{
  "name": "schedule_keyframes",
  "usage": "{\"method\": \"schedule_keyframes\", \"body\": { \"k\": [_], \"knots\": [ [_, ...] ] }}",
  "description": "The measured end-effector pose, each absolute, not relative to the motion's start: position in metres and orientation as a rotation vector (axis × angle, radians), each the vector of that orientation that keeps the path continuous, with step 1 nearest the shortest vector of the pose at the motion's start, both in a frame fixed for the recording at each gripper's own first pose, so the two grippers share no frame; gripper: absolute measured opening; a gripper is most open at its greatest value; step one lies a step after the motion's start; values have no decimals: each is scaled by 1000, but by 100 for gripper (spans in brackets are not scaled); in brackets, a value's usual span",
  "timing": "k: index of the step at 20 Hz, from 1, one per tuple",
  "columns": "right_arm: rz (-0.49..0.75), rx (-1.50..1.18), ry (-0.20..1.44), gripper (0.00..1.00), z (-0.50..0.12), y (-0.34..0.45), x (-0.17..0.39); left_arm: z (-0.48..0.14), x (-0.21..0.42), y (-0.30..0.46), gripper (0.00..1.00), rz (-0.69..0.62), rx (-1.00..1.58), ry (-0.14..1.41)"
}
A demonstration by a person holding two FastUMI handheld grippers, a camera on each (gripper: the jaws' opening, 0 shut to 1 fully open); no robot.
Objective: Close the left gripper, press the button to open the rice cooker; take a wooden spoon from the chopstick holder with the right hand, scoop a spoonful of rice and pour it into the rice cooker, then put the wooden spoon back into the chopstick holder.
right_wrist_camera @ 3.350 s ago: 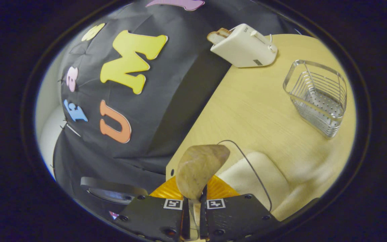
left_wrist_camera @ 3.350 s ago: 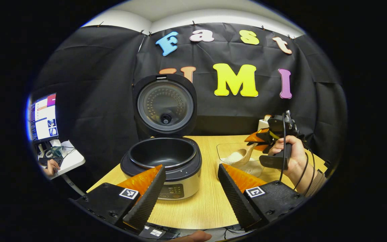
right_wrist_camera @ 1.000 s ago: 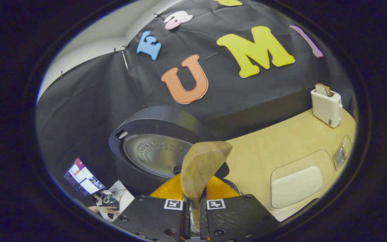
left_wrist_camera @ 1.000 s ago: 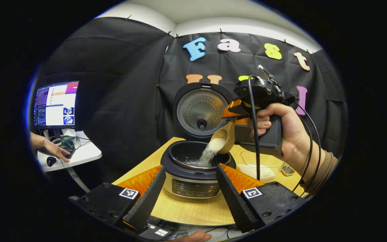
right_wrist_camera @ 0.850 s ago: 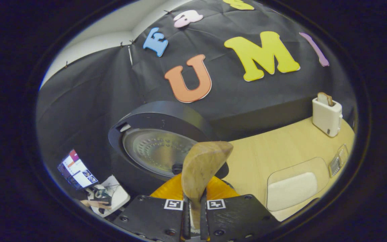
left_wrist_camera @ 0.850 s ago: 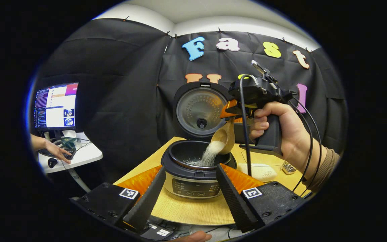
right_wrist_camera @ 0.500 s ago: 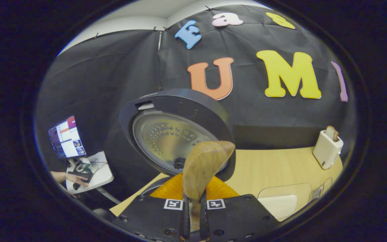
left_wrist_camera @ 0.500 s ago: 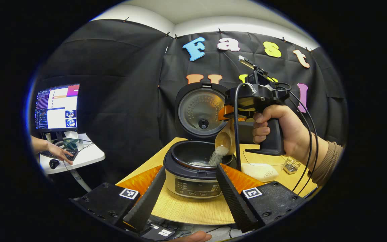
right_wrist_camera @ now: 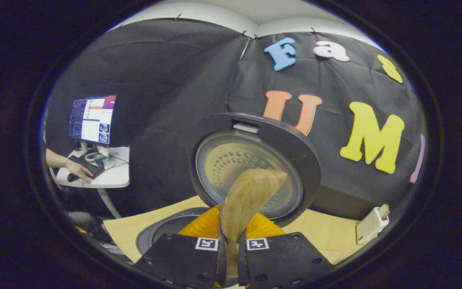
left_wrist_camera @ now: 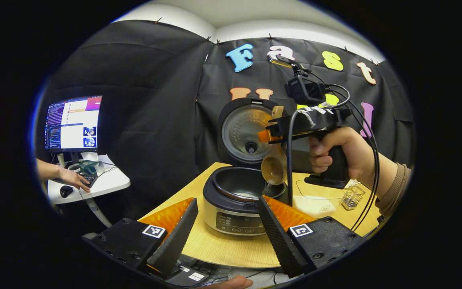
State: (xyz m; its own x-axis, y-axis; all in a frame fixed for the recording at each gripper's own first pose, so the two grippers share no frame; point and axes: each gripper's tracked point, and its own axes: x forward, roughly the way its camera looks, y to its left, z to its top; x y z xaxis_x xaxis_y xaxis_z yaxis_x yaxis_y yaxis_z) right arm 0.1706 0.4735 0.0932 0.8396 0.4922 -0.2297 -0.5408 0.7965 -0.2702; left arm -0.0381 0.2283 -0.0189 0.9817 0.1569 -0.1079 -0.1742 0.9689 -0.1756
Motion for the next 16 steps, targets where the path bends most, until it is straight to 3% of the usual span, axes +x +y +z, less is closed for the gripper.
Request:
{"method": "schedule_keyframes", "body": {
  "k": [9, 16],
  "knots": [
    [538, -339, 108, 11, 106, 450, 162, -7, -38, 214, 96, 166, -177, 71],
    [456, -215, 102, 12, 130, 355, 175, 4, -31, 191, 96, 141, -176, 46]
  ]
}}
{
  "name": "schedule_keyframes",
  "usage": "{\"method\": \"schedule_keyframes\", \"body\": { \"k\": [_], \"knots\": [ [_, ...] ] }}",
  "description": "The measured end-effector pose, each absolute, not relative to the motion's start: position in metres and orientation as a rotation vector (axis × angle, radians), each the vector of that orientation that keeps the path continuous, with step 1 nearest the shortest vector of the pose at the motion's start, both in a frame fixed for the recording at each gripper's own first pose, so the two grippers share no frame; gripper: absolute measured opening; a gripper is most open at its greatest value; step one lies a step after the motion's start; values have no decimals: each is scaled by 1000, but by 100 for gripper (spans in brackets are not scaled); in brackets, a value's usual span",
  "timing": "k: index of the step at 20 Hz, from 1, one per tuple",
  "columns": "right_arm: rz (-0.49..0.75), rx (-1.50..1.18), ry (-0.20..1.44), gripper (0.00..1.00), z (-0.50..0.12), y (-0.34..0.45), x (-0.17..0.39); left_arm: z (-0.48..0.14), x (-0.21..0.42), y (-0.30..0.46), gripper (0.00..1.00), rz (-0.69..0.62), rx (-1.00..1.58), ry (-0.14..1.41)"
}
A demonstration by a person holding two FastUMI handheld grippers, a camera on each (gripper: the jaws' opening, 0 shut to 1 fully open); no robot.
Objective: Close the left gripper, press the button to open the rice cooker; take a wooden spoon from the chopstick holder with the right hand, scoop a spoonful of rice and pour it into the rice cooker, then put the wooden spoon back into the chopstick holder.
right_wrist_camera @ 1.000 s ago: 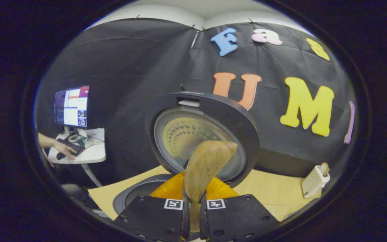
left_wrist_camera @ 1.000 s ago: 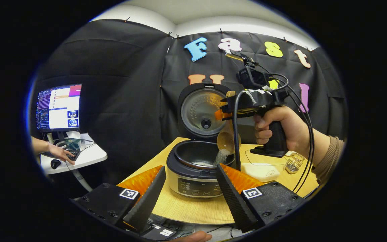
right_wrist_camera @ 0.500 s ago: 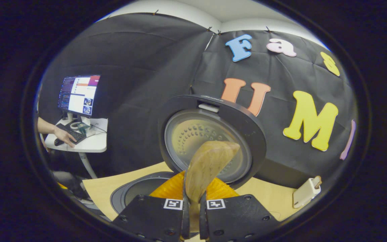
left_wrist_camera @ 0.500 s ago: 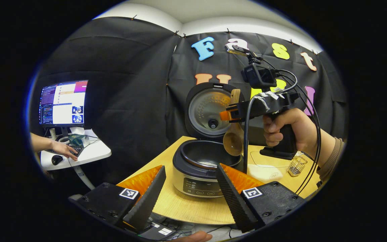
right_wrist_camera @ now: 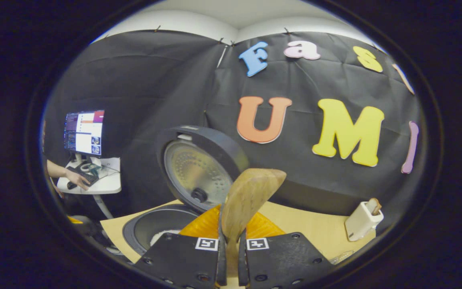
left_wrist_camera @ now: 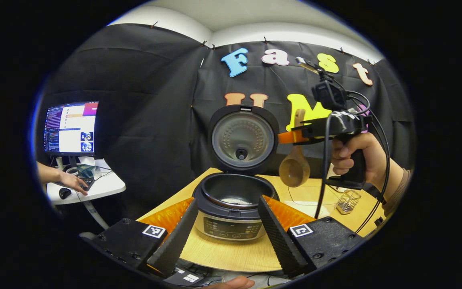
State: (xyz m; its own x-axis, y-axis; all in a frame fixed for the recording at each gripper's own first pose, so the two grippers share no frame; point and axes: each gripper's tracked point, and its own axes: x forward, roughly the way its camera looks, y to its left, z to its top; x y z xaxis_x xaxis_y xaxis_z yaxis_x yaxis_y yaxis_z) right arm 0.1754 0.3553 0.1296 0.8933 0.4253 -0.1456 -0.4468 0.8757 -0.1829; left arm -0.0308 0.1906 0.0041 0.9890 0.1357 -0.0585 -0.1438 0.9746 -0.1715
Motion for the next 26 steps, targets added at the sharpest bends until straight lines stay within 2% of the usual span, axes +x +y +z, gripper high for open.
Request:
{"method": "schedule_keyframes", "body": {
  "k": [4, 7, 11, 13, 16, 20, 26],
  "knots": [
    [359, -136, 77, 11, 149, 271, 179, 8, -26, 176, 96, 129, -165, 43],
    [222, -114, 72, 11, 148, 190, 182, 11, -24, 170, 97, 139, -155, 31],
    [28, -95, 43, 11, 133, 89, 193, 16, -18, 155, 96, 132, -129, 23],
    [-49, -78, 38, 8, 124, 43, 204, 16, -14, 145, 96, 115, -140, 21],
    [-134, -16, 46, 11, 109, 3, 226, 19, -14, 138, 96, 108, -130, 18],
    [-173, 44, 58, 11, 67, -27, 252, 27, -15, 139, 96, 129, -98, -24],
    [-161, 147, 182, 12, -2, -27, 279, 22, -5, 130, 96, 102, -127, -8]
  ]
}}
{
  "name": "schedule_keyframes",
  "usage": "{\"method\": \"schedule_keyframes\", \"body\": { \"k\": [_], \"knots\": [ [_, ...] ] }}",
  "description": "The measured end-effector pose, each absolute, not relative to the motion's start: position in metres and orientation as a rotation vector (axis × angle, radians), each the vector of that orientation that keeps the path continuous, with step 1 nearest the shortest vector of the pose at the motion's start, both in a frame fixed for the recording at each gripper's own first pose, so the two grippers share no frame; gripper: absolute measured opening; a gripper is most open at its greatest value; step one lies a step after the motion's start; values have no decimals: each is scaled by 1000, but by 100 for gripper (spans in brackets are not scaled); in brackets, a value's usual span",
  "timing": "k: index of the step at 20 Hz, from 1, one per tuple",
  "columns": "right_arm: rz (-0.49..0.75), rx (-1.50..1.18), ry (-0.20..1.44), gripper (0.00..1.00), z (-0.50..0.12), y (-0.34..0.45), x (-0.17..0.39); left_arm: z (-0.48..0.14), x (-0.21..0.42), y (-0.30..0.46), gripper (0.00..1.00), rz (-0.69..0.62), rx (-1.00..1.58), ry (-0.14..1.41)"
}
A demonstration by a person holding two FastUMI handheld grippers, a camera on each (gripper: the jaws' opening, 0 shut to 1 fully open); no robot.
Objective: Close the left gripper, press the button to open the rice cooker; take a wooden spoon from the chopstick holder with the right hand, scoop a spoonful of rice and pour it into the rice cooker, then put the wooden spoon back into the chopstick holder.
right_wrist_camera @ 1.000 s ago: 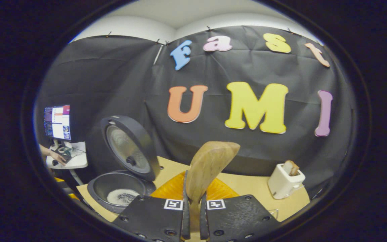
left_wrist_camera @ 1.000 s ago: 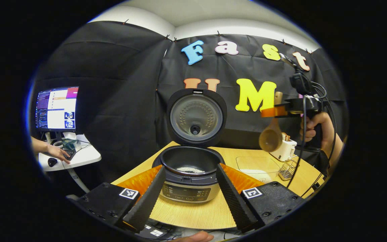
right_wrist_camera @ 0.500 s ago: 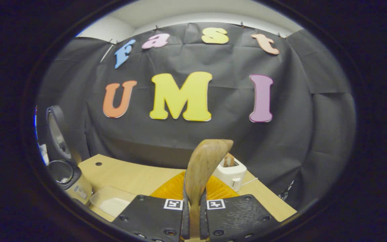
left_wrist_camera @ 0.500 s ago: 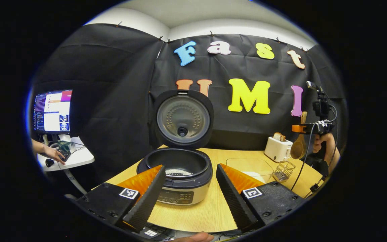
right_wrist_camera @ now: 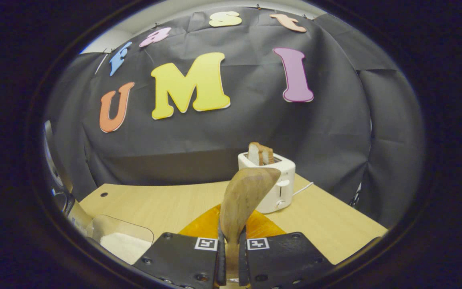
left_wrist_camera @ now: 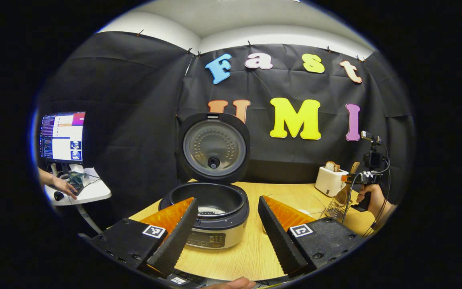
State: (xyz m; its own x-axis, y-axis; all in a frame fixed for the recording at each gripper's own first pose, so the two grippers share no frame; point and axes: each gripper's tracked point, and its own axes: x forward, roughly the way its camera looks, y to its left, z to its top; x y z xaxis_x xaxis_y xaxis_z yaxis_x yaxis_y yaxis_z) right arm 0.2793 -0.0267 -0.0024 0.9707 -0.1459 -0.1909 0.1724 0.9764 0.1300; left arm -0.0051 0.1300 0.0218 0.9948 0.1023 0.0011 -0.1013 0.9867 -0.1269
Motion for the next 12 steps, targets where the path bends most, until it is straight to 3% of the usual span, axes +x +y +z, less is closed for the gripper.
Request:
{"method": "schedule_keyframes", "body": {
  "k": [3, 4, 5, 6, 9, 12],
  "knots": [
    [-145, 190, 215, 13, -13, -29, 283, 17, -3, 129, 96, 105, -111, 4],
    [-146, 192, 205, 32, -9, -32, 283, 17, -3, 130, 96, 110, -110, 6],
    [-161, 186, 193, 43, -6, -38, 279, 16, -3, 131, 96, 115, -107, 8],
    [-179, 174, 178, 67, -1, -43, 275, 17, -4, 130, 96, 118, -103, 11],
    [-192, 117, 112, 98, 22, -51, 245, 23, -8, 127, 96, 130, -84, -1],
    [-213, 89, 71, 96, 38, -57, 204, 27, -12, 122, 96, 133, -50, 10]
  ]
}}
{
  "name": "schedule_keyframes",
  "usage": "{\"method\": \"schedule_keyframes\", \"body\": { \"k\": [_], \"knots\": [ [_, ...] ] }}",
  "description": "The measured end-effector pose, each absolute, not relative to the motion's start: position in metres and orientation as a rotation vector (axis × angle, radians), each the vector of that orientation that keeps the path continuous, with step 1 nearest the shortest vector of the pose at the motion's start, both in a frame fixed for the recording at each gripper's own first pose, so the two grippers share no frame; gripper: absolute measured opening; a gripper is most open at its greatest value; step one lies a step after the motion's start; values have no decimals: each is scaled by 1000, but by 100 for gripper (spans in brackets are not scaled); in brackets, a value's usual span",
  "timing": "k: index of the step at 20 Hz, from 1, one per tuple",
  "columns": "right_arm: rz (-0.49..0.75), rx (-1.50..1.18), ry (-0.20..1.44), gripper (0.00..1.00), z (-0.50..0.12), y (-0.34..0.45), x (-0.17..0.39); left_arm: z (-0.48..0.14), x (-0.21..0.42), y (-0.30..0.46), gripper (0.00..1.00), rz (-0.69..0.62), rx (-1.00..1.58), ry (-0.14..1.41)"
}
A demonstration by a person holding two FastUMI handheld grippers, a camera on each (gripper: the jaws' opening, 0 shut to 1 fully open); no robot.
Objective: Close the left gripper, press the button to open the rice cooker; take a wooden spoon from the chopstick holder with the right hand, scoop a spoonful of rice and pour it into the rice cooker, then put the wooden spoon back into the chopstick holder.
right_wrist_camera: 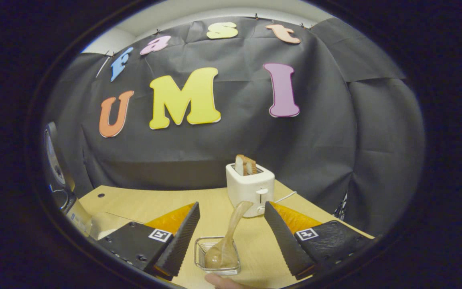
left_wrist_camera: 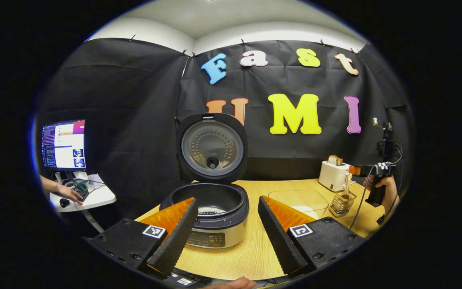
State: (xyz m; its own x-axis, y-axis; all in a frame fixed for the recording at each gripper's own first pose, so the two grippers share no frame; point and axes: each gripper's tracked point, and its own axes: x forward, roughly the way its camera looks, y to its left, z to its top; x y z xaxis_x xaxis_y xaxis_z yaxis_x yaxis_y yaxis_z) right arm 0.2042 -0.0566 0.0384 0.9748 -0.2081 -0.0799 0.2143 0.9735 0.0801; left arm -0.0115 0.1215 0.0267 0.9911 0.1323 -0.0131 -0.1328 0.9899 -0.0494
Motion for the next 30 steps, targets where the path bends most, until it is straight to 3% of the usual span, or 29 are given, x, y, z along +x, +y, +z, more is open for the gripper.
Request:
{"method": "schedule_keyframes", "body": {
  "k": [1, 4, 5, 6, 8, 9, 11, 12, 14, 15, 16, 17, 18, 19, 24, 25, 28, 29, 30],
  "knots": [
    [-199, 89, 64, 92, 41, -55, 191, 31, -15, 122, 96, 145, -36, 3],
    [-186, 73, 95, 96, 34, -62, 152, 45, -21, 125, 96, 168, 13, -12],
    [-162, 72, 101, 92, 33, -59, 138, 50, -22, 126, 96, 173, 30, -9],
    [-139, 86, 97, 96, 32, -57, 123, 56, -24, 127, 96, 179, 46, -10],
    [-81, 115, 81, 92, 30, -52, 94, 75, -26, 133, 96, 198, 62, -26],
    [-60, 128, 80, 96, 26, -51, 83, 86, -25, 137, 96, 212, 64, -38],
    [-38, 135, 86, 96, 16, -54, 59, 115, -24, 142, 95, 233, 67, -72],
    [-34, 133, 87, 92, 13, -54, 49, 128, -20, 144, 98, 242, 67, -85],
    [-16, 122, 73, 92, 10, -53, 34, 155, -8, 145, 98, 234, 51, -110],
    [-5, 115, 68, 100, 7, -52, 28, 167, -1, 146, 98, 231, 39, -121],
    [6, 107, 61, 92, 7, -50, 24, 179, 9, 148, 95, 224, 38, -141],
    [15, 97, 55, 96, 10, -49, 22, 190, 19, 154, 98, 242, 44, -155],
    [17, 96, 47, 92, 13, -49, 20, 195, 26, 164, 95, 270, 44, -162],
    [28, 102, 28, 96, 19, -47, 18, 201, 37, 171, 99, 281, 46, -179],
    [39, 115, 23, 92, 21, -51, 17, 219, 93, 186, 99, 282, 84, -205],
    [33, 121, 19, 96, 21, -55, 16, 222, 103, 186, 99, 268, 95, -219],
    [26, 135, 25, 92, 18, -60, 19, 224, 133, 202, 98, 282, 108, -247],
    [26, 138, 30, 96, 17, -61, 20, 223, 142, 209, 98, 294, 104, -240],
    [25, 140, 32, 92, 18, -62, 21, 224, 150, 215, 98, 305, 99, -246]
  ]
}}
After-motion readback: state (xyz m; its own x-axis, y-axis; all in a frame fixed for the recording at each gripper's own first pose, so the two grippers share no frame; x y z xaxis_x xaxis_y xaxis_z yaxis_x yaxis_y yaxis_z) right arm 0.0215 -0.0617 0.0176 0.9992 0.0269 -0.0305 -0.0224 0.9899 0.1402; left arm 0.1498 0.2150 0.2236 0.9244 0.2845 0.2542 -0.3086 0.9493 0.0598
